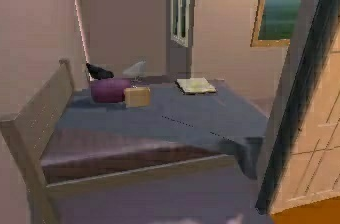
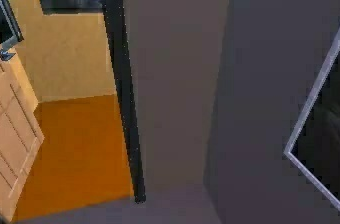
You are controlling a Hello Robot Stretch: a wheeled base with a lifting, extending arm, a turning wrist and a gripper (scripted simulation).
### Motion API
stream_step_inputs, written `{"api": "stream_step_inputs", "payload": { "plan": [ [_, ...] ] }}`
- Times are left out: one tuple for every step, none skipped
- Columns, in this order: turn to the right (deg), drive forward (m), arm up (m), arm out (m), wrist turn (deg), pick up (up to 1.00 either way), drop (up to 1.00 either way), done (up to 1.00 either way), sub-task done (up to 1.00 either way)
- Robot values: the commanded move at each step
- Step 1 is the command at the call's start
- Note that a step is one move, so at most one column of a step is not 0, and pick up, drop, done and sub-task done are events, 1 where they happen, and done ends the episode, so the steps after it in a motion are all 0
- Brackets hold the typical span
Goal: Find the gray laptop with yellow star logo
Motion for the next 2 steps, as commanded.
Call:
{"api": "stream_step_inputs", "payload": {
  "plan": [
    [45.0, 0.00, 0.00, 0.00, 0.0, 0.00, 0.00, 0.00, 0.00],
    [9.0, 0.00, 0.00, 0.00, 0.0, 0.00, 0.00, 0.00, 0.00]
  ]
}}
